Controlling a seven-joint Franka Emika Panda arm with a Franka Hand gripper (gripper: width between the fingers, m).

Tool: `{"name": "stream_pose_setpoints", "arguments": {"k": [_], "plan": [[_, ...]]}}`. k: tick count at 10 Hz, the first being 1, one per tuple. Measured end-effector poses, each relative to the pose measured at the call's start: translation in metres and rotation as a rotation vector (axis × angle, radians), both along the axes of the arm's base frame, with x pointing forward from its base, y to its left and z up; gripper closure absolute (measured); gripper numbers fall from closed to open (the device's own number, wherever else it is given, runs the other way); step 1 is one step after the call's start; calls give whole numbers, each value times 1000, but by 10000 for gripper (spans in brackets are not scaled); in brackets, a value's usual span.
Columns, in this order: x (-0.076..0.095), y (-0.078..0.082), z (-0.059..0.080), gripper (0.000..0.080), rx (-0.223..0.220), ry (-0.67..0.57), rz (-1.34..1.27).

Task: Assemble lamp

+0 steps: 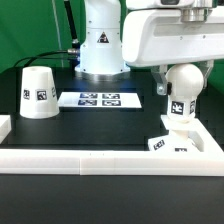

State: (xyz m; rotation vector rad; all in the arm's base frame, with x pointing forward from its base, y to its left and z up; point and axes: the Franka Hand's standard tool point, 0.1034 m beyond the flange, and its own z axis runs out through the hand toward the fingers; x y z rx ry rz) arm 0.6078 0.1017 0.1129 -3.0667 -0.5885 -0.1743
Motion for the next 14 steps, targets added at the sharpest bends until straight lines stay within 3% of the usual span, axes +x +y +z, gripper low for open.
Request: {"name": "stream_pose_setpoints", "arguments": {"k": [9,14], "plan": [[-5,-1,-3,222,75,57,-813],[-6,-1,-3,222,142,100,-1164]]}}
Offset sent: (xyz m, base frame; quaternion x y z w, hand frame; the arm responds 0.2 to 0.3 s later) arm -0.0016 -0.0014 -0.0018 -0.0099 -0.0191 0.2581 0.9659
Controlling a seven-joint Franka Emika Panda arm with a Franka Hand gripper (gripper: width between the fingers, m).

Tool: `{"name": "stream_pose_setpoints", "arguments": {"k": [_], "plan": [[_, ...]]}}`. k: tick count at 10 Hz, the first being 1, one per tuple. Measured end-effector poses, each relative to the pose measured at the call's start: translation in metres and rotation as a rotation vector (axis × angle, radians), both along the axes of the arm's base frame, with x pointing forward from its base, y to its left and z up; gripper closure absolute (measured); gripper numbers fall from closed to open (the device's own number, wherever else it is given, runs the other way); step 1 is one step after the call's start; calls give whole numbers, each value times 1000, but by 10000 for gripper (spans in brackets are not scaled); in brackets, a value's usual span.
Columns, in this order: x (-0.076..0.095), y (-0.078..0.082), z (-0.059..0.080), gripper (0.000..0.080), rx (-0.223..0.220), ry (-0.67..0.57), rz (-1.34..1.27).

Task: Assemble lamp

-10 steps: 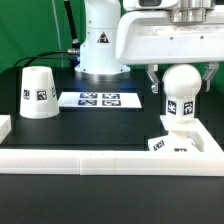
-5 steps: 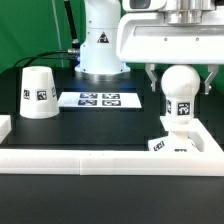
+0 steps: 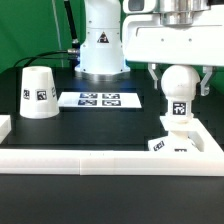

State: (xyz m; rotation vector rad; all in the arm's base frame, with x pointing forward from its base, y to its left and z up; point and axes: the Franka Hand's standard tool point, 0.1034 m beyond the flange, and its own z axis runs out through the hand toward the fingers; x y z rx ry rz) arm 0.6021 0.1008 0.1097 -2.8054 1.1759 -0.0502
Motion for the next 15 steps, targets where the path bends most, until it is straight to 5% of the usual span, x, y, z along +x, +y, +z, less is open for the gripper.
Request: {"name": "stream_pose_setpoints", "arguments": {"k": [3,15], "plan": [[0,1,0,114,-4,-5,63],[6,7,4,101,-114,-120,1098]]}}
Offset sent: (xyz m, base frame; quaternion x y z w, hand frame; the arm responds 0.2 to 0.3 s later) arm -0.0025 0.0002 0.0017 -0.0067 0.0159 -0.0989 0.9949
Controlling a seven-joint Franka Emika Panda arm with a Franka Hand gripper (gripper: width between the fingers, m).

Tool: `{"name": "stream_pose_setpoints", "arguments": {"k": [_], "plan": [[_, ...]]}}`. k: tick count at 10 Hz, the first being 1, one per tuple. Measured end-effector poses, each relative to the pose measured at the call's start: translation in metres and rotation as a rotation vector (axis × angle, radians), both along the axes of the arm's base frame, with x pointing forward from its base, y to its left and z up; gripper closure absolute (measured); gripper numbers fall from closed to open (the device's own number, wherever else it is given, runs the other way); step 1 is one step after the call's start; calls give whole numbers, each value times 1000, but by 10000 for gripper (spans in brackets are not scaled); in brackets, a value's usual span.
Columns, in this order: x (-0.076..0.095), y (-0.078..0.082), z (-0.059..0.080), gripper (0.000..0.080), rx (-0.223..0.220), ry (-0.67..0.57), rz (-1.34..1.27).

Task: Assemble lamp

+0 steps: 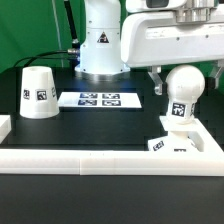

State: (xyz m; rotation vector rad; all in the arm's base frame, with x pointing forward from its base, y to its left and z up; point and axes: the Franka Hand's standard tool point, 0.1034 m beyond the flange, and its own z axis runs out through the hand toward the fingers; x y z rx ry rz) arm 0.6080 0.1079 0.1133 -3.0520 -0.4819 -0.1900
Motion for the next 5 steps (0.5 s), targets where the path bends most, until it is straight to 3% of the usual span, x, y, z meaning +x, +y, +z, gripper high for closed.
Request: {"name": "stream_pose_setpoints", "arguments": {"k": [5], "plan": [[2,-4,1,101,-57,-26,372]]}}
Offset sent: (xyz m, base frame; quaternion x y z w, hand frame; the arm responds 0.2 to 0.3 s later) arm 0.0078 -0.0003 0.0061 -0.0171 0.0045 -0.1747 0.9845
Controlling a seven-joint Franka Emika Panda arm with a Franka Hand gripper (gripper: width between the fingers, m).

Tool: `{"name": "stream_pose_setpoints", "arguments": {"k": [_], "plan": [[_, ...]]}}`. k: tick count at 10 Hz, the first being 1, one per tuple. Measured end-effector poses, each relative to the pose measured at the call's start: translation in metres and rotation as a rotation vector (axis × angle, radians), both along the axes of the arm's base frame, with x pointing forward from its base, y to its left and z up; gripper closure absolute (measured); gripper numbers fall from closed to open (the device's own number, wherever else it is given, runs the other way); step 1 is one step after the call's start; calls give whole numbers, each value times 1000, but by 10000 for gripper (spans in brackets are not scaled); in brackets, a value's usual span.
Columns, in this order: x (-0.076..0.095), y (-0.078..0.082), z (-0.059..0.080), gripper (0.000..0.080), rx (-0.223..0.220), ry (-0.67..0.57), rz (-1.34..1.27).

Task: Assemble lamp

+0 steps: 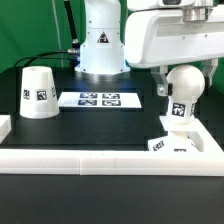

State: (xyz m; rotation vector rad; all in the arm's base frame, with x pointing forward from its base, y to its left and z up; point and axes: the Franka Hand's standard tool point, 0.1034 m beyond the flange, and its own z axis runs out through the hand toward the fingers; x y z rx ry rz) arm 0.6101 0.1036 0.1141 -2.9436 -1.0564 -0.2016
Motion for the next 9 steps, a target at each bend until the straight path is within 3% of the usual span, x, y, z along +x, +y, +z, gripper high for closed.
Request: {"name": "stream_pose_setpoints", "arguments": {"k": [3,7,8,9], "plan": [[0,-1,-1,101,-54,-12,239],[0,-2,-1,101,-82,-18,397],[0,-2,-1,127,-82,-18,405],[0,-2,-1,223,-82,-18,404]]}}
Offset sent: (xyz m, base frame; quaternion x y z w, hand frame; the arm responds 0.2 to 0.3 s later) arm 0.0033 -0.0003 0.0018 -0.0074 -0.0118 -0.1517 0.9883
